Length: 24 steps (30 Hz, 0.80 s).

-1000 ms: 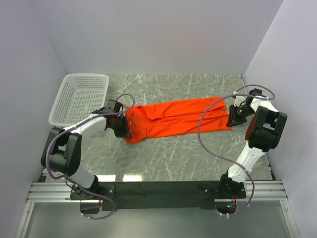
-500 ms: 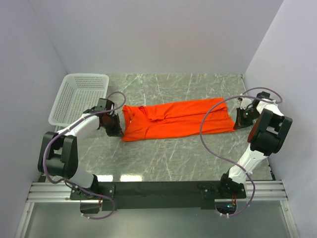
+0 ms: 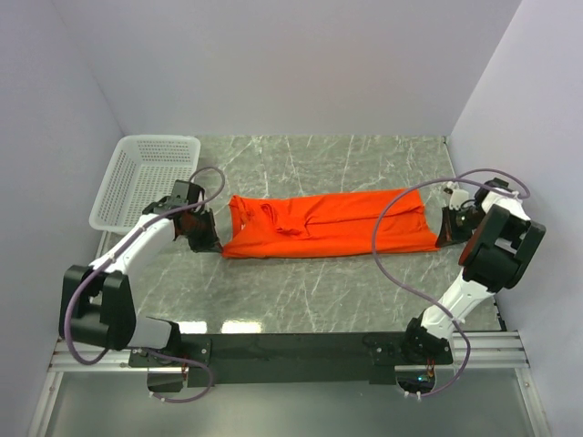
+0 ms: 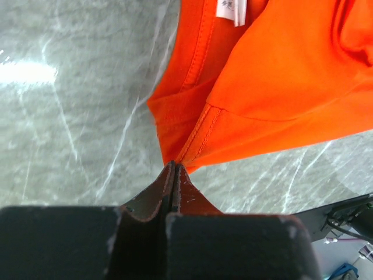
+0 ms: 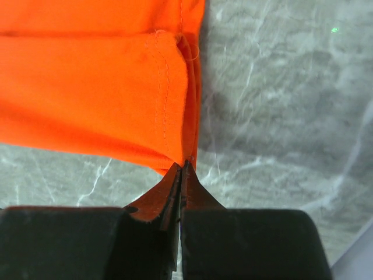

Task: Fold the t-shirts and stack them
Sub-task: Fold the tshirt

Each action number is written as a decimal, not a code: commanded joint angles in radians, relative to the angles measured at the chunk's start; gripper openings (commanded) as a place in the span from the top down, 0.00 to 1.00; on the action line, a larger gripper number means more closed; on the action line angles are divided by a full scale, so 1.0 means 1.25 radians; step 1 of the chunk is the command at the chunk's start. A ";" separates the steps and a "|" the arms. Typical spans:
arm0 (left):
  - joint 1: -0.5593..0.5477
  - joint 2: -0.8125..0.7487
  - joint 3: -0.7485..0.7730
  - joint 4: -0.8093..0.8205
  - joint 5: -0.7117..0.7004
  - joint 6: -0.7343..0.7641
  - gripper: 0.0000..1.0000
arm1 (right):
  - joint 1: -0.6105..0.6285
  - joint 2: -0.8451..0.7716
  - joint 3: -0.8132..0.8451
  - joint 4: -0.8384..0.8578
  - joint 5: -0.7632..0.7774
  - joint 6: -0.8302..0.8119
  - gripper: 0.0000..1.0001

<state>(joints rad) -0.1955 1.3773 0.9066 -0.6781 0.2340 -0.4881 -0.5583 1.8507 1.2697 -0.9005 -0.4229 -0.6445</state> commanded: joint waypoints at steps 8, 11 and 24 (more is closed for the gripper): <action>0.009 -0.045 0.077 -0.123 -0.090 0.016 0.99 | -0.045 -0.056 0.010 -0.021 -0.027 -0.060 1.00; 0.008 0.004 0.030 -0.113 -0.035 0.014 0.99 | -0.047 -0.045 -0.023 -0.010 -0.015 -0.065 1.00; 0.008 0.022 -0.081 -0.091 -0.006 -0.027 0.99 | -0.047 -0.064 -0.110 0.037 0.073 -0.087 1.00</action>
<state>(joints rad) -0.1932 1.4113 0.8207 -0.7879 0.2390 -0.5148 -0.6014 1.8019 1.1366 -0.9051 -0.3866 -0.7235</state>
